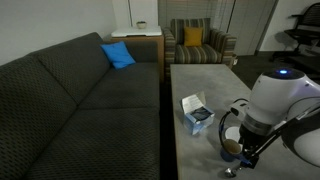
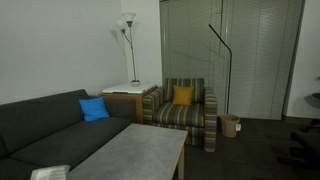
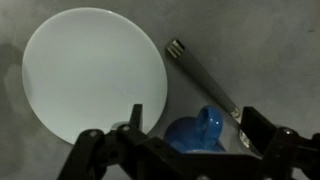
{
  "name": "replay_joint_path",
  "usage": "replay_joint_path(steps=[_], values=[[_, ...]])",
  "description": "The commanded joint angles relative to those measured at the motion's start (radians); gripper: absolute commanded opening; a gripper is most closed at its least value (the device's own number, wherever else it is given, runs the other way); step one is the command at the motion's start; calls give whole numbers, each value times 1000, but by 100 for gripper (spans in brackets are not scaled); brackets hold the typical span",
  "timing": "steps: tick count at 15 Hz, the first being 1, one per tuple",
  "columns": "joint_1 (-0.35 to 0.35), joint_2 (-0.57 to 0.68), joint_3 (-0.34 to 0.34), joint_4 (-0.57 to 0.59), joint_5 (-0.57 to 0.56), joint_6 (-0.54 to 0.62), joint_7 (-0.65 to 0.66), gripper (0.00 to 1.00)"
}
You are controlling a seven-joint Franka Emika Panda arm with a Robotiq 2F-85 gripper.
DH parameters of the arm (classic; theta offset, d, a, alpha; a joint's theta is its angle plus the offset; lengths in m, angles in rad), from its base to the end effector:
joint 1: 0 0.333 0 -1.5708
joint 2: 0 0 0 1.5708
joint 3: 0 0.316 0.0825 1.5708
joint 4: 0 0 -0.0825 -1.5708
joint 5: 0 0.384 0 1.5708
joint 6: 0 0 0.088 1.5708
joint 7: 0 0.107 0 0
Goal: Place the blue mug next to the white mug
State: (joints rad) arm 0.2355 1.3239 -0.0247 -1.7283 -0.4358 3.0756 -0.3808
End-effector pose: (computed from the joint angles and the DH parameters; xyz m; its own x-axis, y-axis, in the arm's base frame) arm 0.5071 0.1416 -0.1511 0.5021 0.8646 -0.0174 0.8638 -0.5005 0.0570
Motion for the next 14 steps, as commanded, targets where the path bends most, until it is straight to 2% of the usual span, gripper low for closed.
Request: replay_joint_path(steps=[1, 2, 3, 13, 14], values=[[15, 10, -14, 4, -7, 31, 10, 100], [15, 10, -13, 3, -7, 33, 9, 83], [16, 10, -14, 3, -7, 34, 9, 73], [19, 13, -15, 13, -10, 20, 1, 2], [20, 13, -16, 13, -10, 20, 2, 1]])
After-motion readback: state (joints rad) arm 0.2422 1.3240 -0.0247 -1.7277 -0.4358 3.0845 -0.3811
